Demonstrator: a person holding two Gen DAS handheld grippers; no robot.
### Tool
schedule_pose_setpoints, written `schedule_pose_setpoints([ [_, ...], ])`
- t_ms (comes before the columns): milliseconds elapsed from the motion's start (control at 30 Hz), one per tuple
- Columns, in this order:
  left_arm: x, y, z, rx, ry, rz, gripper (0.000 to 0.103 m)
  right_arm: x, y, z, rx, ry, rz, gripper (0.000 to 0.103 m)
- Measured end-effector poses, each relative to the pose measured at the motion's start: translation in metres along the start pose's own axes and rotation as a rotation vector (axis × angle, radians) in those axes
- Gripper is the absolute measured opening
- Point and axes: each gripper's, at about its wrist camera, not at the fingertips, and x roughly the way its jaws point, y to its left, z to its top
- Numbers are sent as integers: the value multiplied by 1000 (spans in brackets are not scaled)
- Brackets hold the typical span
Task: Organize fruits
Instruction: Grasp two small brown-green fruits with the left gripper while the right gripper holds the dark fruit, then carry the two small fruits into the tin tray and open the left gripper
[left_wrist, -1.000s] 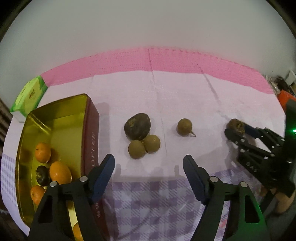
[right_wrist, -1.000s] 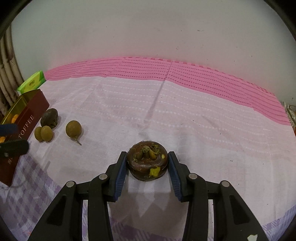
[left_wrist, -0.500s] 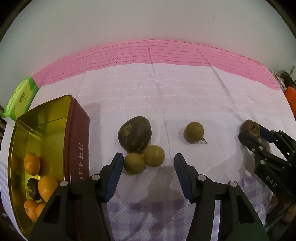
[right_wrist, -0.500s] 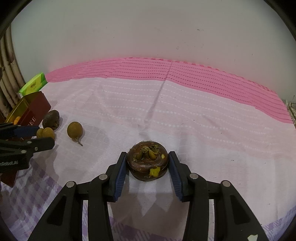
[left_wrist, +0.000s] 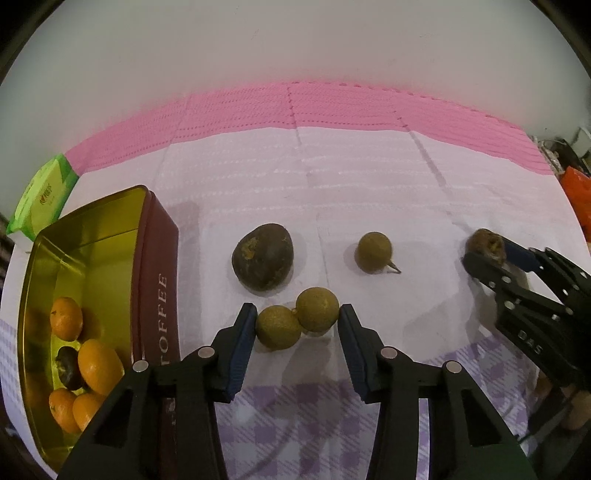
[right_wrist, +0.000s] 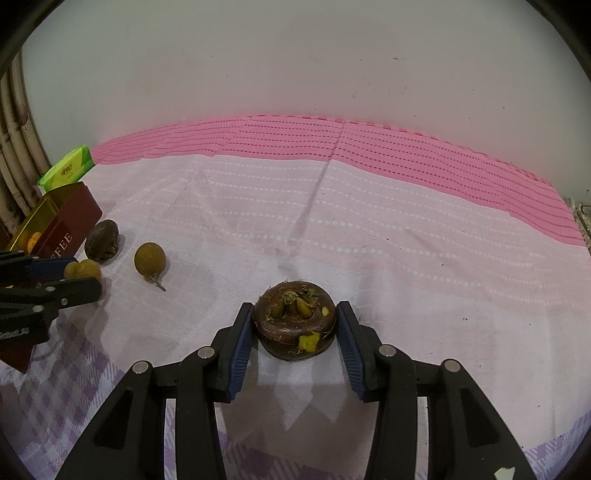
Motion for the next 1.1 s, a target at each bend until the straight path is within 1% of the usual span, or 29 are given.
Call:
schedule_pose_setpoints([
  [167,-15,-2,-4,-6,-15,-22,46,2,3,1,-6,2,-9,43],
  [300,-28,0,-5,-13,-28,-25,46,2,3,1,-7,3,-10,43],
  [367,-37,5,-6,-31,-42,-32,46,3,3,2,-8,3,-11,43],
  [567,-57,22,-5,-68,-77,-21,46,4,4,2,-10,3,-14,43],
  [867,-82,73,-16,-125,-91,53,46,5,4,3,-12,4,-14,43],
  [1100,-90,112,-44,-173,-47,103,46,5,4,3,-12,4,-15,43],
])
